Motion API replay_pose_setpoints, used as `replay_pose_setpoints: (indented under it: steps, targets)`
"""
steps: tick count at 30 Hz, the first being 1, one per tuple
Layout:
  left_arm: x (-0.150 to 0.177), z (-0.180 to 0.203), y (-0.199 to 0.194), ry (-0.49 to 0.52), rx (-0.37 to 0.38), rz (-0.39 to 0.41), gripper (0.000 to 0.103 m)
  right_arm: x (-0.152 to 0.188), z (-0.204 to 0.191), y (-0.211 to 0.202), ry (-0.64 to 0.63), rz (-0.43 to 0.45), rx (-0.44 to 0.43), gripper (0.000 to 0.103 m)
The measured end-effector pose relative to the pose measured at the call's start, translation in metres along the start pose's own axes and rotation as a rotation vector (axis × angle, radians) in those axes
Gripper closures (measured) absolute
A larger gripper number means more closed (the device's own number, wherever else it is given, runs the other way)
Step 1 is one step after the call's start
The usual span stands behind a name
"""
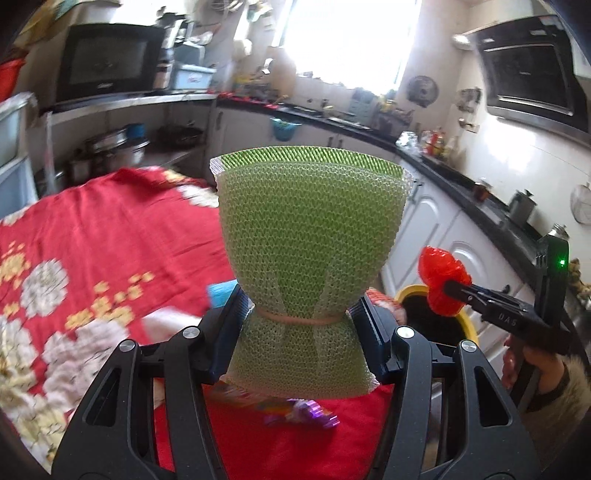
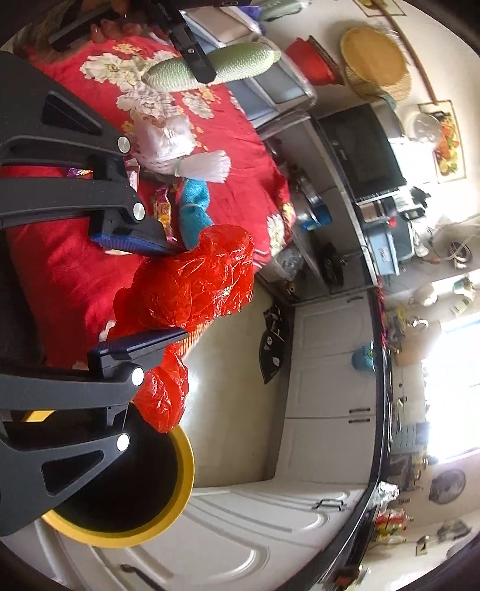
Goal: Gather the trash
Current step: 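Carry both bags over the yellow bin and open both tools to drop them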
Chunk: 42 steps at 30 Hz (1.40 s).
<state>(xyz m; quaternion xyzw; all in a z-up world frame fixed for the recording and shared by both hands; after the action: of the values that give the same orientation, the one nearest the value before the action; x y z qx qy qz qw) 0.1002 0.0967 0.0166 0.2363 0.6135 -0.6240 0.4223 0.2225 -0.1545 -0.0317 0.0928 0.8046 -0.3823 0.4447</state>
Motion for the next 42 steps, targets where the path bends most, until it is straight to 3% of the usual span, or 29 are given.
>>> replay_pose_setpoints:
  steps: [20,31,42]
  targets:
    - [-0.012,0.140,0.051,0.158,0.202,-0.004,0.054,0.001,0.086,-0.092,0.145,0.137,0.164,0.067]
    - [-0.006,0.194,0.079,0.219,0.269,-0.042,0.054,0.013,0.124,-0.111,0.227,0.165,0.221,0.067]
    - [0.004,0.236,0.117,0.258,0.315,-0.103,0.054,0.035,0.153,-0.100,0.297,0.131,0.242,0.065]
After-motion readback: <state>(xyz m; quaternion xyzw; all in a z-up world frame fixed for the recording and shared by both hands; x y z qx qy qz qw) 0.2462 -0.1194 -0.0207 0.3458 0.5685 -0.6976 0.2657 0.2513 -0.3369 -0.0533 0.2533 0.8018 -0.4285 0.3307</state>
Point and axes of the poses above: each gripper's, at about its wrist camera, not at the fingertips, and y roughly the way its jaws point, z to its right, x to its underside, the point moved 5 cm from there along y, roughly the way its jaws point, and after that the axes turned 10 degrees about -x, right-handed, at the moved point
